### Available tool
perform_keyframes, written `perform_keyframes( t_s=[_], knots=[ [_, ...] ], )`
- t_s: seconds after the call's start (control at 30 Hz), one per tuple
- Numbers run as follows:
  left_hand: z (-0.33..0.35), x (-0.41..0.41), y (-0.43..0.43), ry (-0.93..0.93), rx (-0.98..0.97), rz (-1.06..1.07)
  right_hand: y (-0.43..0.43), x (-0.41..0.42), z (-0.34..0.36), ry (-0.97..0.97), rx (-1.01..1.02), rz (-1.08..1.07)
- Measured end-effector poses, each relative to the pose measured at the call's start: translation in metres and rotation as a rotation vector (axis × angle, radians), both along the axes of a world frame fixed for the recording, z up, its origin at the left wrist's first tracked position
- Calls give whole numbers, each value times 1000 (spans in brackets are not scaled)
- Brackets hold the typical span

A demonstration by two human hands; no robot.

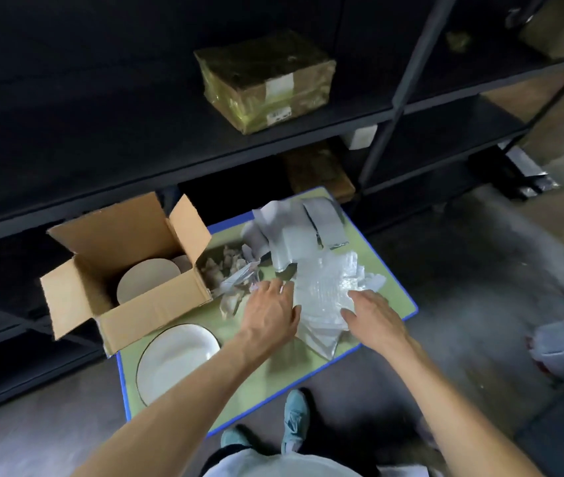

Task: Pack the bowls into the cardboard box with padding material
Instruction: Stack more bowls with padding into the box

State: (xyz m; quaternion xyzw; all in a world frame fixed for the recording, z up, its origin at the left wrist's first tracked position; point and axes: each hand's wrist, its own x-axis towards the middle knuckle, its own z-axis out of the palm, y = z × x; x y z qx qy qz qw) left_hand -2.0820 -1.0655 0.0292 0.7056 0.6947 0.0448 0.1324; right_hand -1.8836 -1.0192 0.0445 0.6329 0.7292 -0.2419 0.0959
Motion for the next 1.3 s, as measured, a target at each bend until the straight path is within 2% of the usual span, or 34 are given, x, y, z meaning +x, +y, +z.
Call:
perform_keyframes(
  t_s=[0.2, 0.43, 0.63, 0.77, 0.93, 1.07, 1.2, 1.3],
  knots=[
    [-25, 24, 38, 11, -147, 66, 37, 35, -30, 5, -64, -53],
    [-46, 35, 56, -1, -239, 167, 68, 34, -51, 57, -101, -92],
    [-52, 37, 57, -80, -189, 263, 74, 26, -53, 210, -157, -233],
    [-50, 36, 54, -105, -167, 285, 74, 18, -49, 233, -196, -293],
    [-46, 34, 47, -89, -196, 252, 74, 10, -47, 213, -199, -267],
    [-42, 31, 41, -128, -193, 253, 69, 5, -39, 265, -107, -260],
    [-34, 25, 30, -187, -138, 264, 64, 7, -24, 359, -137, -315],
    [-24, 18, 17, -231, -44, 254, 61, 6, -11, 454, -171, -265]
  ],
)
